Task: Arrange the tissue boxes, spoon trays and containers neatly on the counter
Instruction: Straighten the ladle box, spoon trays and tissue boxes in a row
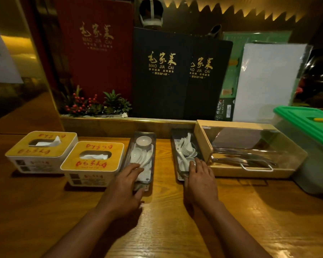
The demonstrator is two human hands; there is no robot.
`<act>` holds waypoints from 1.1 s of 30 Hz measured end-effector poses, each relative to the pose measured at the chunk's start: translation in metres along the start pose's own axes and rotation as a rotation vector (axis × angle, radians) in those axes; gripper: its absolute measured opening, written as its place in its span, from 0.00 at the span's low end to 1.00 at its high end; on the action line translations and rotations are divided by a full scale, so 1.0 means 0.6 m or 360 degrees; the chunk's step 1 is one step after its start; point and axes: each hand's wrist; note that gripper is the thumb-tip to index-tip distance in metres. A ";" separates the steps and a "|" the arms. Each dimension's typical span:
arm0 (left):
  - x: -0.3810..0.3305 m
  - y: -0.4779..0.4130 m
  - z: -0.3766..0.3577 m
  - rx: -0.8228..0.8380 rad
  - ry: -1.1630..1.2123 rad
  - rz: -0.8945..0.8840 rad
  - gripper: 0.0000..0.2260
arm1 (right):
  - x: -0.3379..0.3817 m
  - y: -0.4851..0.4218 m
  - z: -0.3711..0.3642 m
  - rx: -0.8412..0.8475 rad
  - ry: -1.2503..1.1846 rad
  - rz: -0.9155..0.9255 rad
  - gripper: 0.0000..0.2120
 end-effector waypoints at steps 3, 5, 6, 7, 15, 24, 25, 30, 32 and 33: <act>0.018 0.025 0.002 -0.0220 0.0112 0.0112 0.20 | 0.040 0.011 0.004 -0.0147 -0.0186 0.0113 0.30; 0.028 0.038 -0.001 -0.0324 0.0211 0.0307 0.13 | 0.085 0.020 -0.005 -0.0180 -0.0281 0.0297 0.29; 0.032 0.042 -0.002 -0.0337 0.0241 0.0440 0.09 | 0.109 0.024 -0.015 -0.0124 -0.0275 0.0401 0.30; 0.034 0.046 -0.004 -0.0333 0.0262 0.0573 0.07 | 0.131 0.027 -0.029 -0.0068 -0.0237 0.0499 0.31; 0.020 0.047 -0.027 -0.0028 0.0497 0.0774 0.19 | 0.175 0.021 -0.081 0.0044 0.0033 0.0636 0.30; -0.019 0.004 -0.058 0.0100 0.0857 0.0549 0.27 | 0.091 0.036 -0.063 -0.0042 -0.0017 0.0561 0.28; -0.023 -0.003 -0.062 0.0123 0.0878 0.0531 0.28 | 0.082 0.038 -0.060 -0.0058 -0.0023 0.0550 0.29; -0.038 -0.031 -0.085 0.0187 0.1044 0.0562 0.32 | 0.052 0.039 -0.050 -0.0168 -0.0086 0.0465 0.27; -0.037 -0.037 -0.092 0.0182 0.1064 0.0577 0.32 | 0.049 0.035 -0.049 -0.0189 -0.0079 0.0455 0.27; -0.035 -0.041 -0.095 0.0186 0.1059 0.0584 0.32 | 0.049 0.032 -0.049 -0.0202 -0.0068 0.0464 0.27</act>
Point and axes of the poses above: each hand's wrist, its own y-axis away from the middle knuckle, its own z-axis out of the back of the hand, x = y × z, and after that the axes turned 15 degrees about -y, right-handed
